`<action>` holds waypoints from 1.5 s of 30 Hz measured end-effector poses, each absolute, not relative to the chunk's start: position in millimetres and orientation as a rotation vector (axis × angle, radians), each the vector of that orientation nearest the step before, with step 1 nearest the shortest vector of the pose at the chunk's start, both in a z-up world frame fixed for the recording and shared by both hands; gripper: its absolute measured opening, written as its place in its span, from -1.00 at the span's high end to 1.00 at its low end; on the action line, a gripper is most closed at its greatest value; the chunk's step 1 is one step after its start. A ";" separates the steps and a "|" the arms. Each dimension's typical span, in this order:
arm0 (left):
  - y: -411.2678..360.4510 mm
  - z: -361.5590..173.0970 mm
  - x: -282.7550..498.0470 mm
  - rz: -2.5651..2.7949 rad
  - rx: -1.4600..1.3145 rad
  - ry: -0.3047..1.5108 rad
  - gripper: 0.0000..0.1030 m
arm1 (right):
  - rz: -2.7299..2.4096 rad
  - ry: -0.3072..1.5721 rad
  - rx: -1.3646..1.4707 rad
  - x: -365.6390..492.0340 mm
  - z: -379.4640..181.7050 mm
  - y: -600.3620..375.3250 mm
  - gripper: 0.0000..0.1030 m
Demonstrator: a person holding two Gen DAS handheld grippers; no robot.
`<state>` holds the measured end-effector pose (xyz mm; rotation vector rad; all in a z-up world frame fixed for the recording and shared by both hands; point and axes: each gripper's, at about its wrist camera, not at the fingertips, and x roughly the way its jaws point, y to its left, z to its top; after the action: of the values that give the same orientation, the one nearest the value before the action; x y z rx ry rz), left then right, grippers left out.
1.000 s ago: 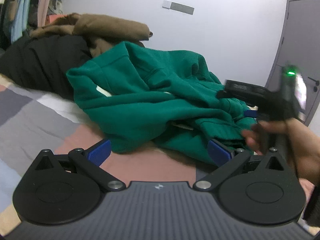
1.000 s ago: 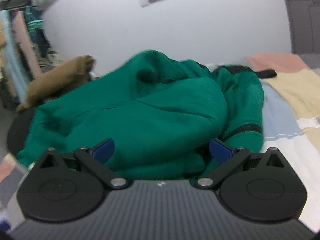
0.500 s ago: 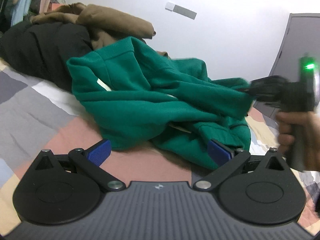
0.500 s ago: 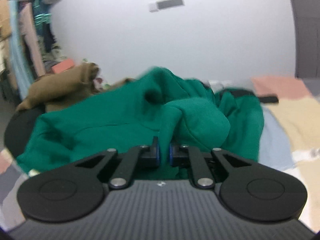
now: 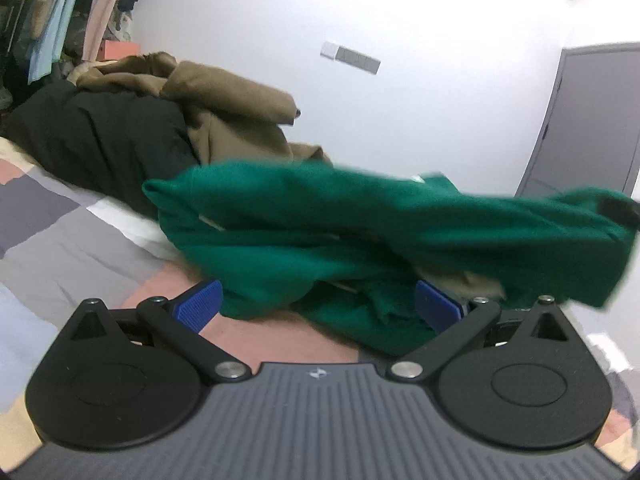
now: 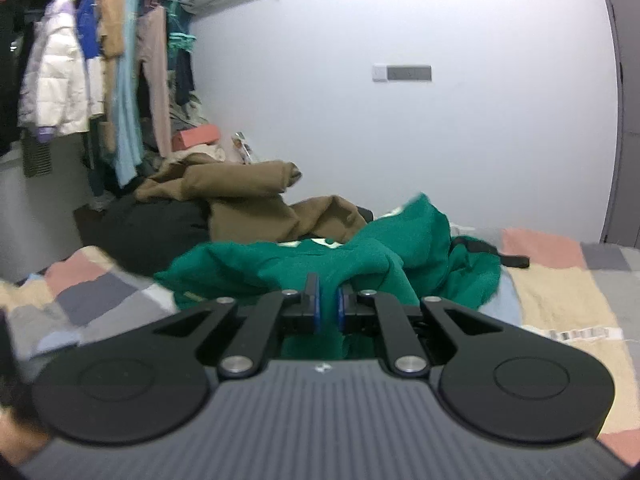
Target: Fold large clothes
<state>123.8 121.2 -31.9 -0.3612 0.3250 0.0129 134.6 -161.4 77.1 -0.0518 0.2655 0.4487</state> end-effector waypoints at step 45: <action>123.4 -92.4 165.7 -0.081 -0.711 0.606 -0.69 | 0.184 0.666 0.679 214.2 -69.5 -275.8 -0.08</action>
<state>165.7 123.4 -92.4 -0.7105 0.6059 -0.0811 214.2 -275.8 -69.5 0.6786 0.6664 0.1844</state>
